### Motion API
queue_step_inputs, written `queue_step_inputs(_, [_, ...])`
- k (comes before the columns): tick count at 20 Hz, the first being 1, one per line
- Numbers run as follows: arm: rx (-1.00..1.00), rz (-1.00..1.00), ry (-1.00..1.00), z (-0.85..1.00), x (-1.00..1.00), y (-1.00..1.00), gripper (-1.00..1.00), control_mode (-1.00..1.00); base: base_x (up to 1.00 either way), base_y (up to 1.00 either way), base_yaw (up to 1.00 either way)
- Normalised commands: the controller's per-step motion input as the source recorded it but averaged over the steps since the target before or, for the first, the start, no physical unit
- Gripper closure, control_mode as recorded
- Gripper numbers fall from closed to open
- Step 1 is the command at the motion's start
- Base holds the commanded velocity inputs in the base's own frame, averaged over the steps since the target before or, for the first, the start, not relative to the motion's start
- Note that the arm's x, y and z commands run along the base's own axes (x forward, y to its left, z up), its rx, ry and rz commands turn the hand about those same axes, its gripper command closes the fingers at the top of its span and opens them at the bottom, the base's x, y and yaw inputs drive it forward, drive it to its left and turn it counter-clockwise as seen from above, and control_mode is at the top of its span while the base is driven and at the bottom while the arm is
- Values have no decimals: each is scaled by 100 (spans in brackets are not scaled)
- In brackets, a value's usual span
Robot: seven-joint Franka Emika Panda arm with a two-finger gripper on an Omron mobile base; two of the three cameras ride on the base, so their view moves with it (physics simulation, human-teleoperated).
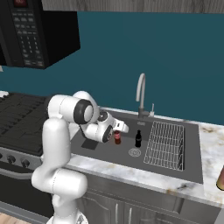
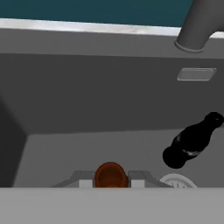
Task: Place the large bottle from the dining counter next to the other large bottle outside the sink, and place the small bottle from the dining counter next to the other small bottle inside the sink.
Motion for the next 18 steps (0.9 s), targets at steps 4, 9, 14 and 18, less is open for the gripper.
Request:
queue_step_inputs(4, [0,0,0,-24,14,-18,100,-100,0,0,0])
queue_step_inputs(9, [0,0,0,-23,16,-19,100,-100,0,0,0])
queue_step_inputs(14, [0,0,0,-21,14,-22,100,-100,0,0,0])
queue_step_inputs(18, [0,0,0,-23,17,-25,100,-100,0,0,0])
